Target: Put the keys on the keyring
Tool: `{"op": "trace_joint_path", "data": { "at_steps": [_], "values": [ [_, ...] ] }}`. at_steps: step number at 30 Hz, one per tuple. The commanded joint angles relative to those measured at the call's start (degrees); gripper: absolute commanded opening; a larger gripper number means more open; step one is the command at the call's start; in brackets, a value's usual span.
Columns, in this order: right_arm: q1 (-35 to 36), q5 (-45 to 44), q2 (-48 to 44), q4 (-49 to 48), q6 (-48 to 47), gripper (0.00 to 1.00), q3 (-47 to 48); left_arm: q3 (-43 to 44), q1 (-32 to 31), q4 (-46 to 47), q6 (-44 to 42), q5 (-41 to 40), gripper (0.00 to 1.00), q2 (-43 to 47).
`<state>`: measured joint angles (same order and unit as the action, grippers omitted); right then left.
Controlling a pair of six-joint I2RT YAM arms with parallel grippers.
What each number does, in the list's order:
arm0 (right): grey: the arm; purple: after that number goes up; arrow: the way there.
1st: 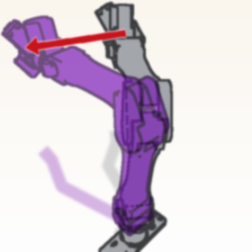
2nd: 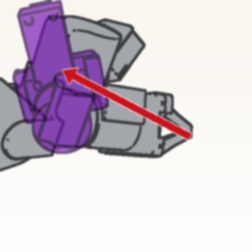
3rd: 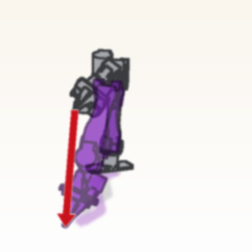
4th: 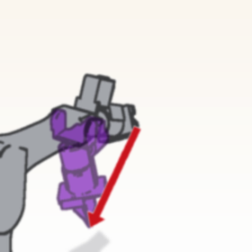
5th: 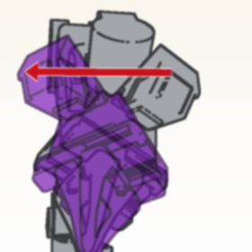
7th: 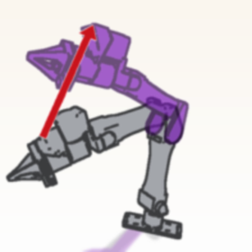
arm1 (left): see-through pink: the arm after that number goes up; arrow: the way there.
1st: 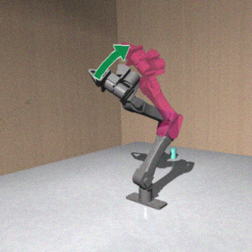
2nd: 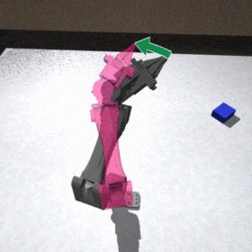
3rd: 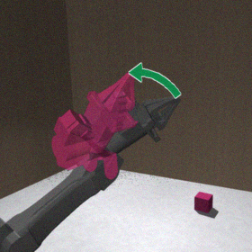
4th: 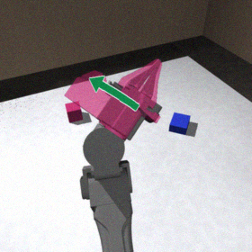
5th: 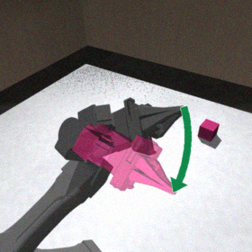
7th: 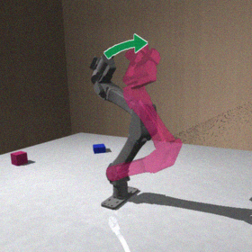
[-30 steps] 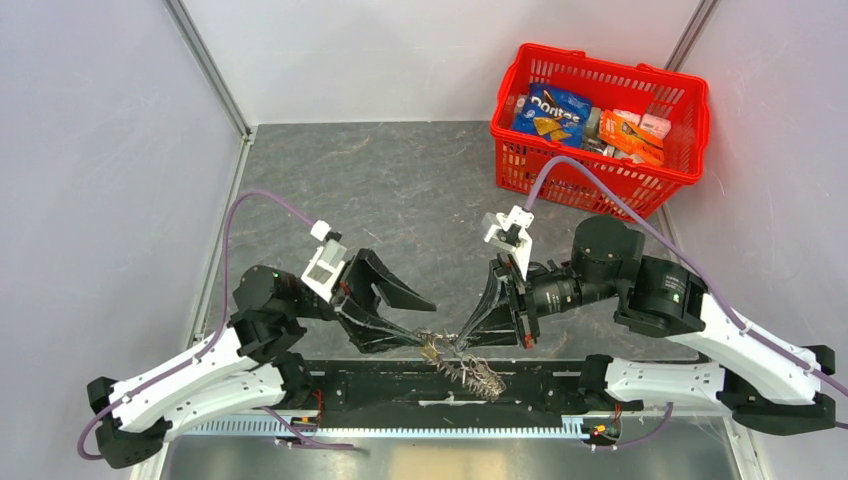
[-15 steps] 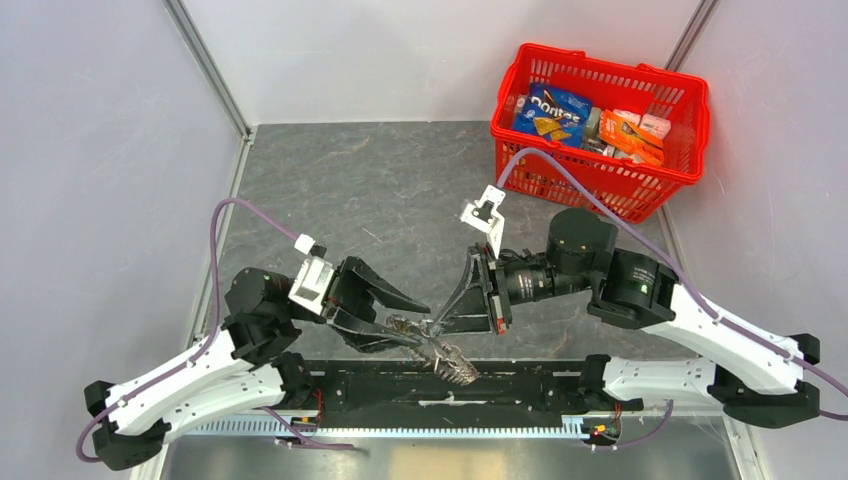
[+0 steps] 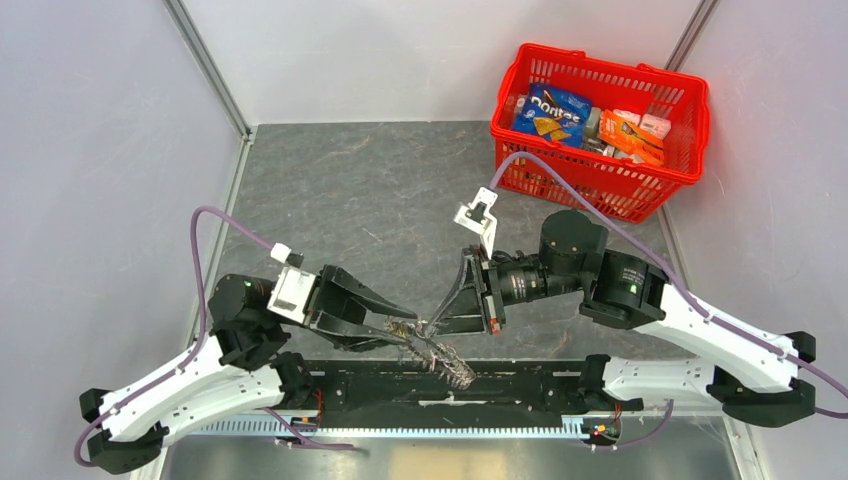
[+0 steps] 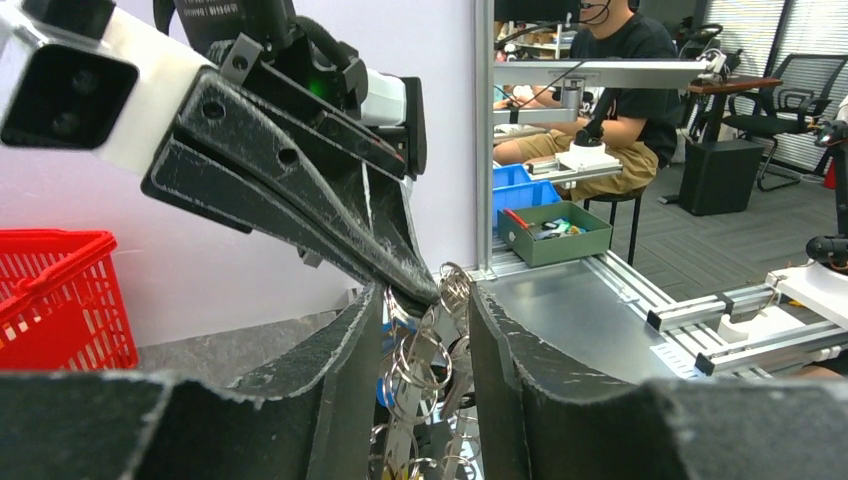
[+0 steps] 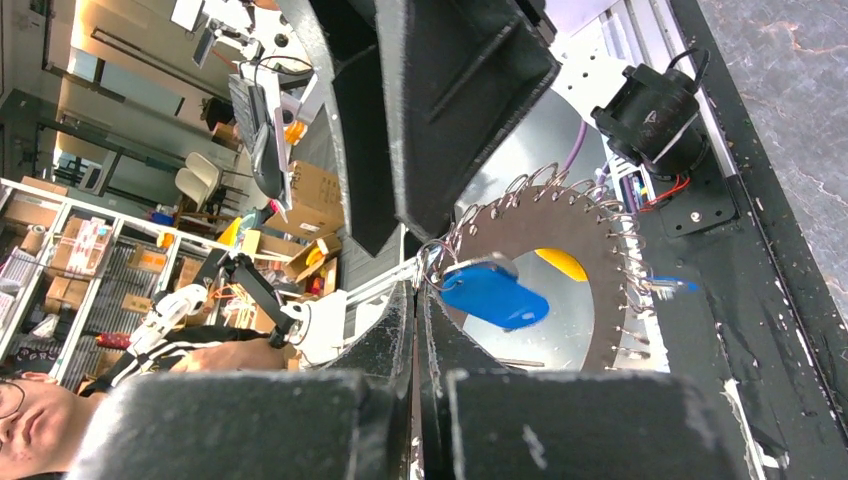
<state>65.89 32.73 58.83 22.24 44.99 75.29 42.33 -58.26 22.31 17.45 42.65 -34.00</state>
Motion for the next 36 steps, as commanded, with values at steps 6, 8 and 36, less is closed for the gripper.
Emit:
{"op": "trace_joint_path", "data": {
  "at_steps": [6, 8, 36],
  "values": [
    [0.1, 2.2, -2.0, -5.3, 1.0, 0.00, -0.2, 3.4, -0.2, -0.3, -2.6, 1.2, 0.35, -1.2],
    [0.1, 2.3, -2.3, -5.4, 1.0, 0.00, -0.2, 3.4, -0.1, -0.4, -2.7, 1.2, 0.33, -1.5],
    [0.1, 3.9, -2.1, -6.6, 0.6, 0.00, -0.8, 4.5, -0.1, -1.9, -4.0, 0.5, 0.29, -2.4]
  ]
}}
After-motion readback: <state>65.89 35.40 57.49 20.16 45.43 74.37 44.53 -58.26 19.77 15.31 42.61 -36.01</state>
